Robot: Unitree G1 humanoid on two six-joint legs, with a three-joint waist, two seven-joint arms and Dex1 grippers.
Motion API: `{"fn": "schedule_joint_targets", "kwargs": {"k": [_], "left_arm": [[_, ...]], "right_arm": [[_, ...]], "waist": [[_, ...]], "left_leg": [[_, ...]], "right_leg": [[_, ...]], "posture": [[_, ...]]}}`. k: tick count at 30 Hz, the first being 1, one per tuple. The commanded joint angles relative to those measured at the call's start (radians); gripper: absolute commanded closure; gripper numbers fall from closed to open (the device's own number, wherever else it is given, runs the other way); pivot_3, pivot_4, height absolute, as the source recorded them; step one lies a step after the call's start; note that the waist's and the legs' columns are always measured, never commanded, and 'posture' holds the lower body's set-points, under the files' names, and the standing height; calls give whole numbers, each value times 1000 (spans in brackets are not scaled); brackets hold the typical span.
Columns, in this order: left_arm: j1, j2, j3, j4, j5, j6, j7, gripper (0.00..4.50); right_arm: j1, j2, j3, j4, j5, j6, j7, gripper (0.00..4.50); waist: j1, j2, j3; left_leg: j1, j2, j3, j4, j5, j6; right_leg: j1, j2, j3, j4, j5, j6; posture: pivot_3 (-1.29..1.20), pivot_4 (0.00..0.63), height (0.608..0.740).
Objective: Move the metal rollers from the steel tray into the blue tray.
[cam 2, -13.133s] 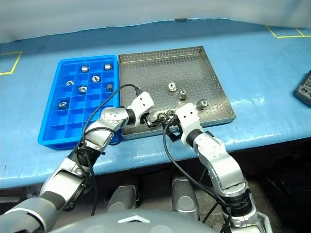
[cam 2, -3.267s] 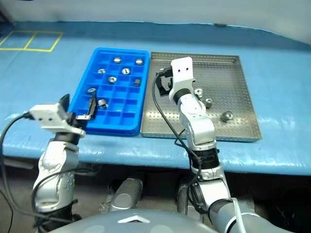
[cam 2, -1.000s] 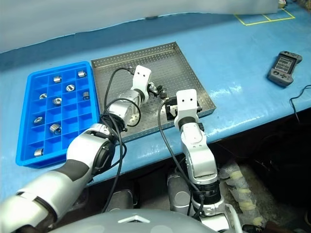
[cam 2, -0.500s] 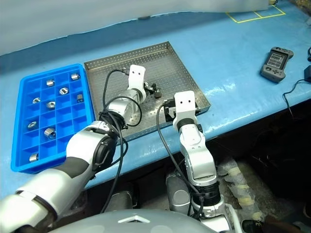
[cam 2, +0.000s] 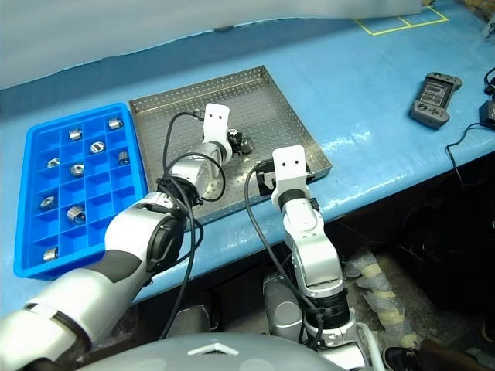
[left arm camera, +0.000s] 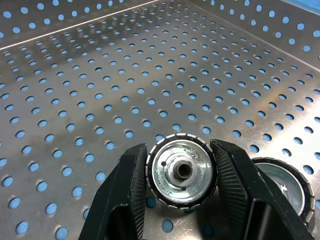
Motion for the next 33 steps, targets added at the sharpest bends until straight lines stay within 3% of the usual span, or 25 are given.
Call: {"fn": "schedule_joint_targets", "kwargs": {"k": [1,9,16,22,27,33], "left_arm": [[58,8,24,-199,-55,-37,-61,2791],[403,-19,20,-918,-164,154,-38,2794],[618,-31,19,-1303,-222,291,13,2794],[776,-42,39,-1530,-281,303,36,2794],[842,-88,67,-1610,-354,284,58,2794],[859,-159,88,-1639,-463,251,132,2794]], "right_arm": [[-15,15,14,-27,4,-4,6,0],[-41,18,29,8,13,1,31,0],[-89,22,32,53,18,-16,55,0],[-137,50,-8,53,63,-38,63,0],[-170,83,-52,46,112,-54,54,0],[-213,233,-193,34,376,-29,36,0]], "waist": [[2,0,0],[36,0,0],[126,0,0],[181,0,0],[213,0,0],[221,0,0]], "left_leg": [[0,0,0,0,0,0],[0,0,1,-1,0,0],[1,0,0,1,0,0],[0,0,0,1,0,0],[1,0,0,2,0,0],[0,0,0,4,0,0]], "right_leg": [[0,0,0,0,0,0],[-1,0,2,1,0,0],[0,0,2,1,0,0],[0,0,1,1,0,-1],[1,0,0,1,-2,-5],[1,0,0,1,-3,-6]], "posture": [[-225,150,740],[-132,150,740],[-64,150,740],[-24,150,740],[-3,150,740],[-1,150,740]]}}
